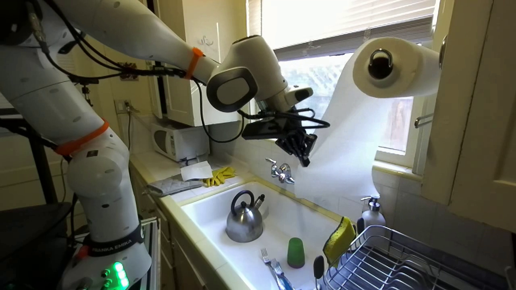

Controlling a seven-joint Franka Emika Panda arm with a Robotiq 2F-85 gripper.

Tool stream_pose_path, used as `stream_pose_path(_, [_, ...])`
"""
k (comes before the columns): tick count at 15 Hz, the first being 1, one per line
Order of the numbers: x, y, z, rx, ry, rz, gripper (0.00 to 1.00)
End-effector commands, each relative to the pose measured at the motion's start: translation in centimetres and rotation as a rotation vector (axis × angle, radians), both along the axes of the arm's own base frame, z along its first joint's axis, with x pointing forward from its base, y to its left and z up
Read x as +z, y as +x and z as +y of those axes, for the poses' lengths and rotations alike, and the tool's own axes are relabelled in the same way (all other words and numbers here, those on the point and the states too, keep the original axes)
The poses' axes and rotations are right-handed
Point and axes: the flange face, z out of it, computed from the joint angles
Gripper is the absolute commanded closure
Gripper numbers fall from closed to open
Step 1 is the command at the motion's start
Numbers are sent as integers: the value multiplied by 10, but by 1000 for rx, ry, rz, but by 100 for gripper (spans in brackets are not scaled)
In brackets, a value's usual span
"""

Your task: Pull down the paper towel

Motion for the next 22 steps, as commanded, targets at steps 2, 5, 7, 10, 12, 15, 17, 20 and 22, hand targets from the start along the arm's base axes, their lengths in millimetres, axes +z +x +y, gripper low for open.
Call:
stream_pose_path(2, [-41,-15,11,123,68,139,100])
stream_pose_path(5, [-55,-19,12,165,86,172,100])
stream_pose_path(7, [-60,-22,12,195,108,190,100])
stream_pose_path(10, [-73,-27,14,251,132,242,100])
stream_pose_path(12, [-80,-30,16,284,148,273,100])
stream_pose_path(15, [-91,-33,17,318,165,315,100])
stream_pose_path(17, [-97,-36,16,336,179,352,100])
stream_pose_path(20, [-103,-37,15,345,175,387,74])
stream_pose_path(22, [-97,-33,12,324,148,378,68])
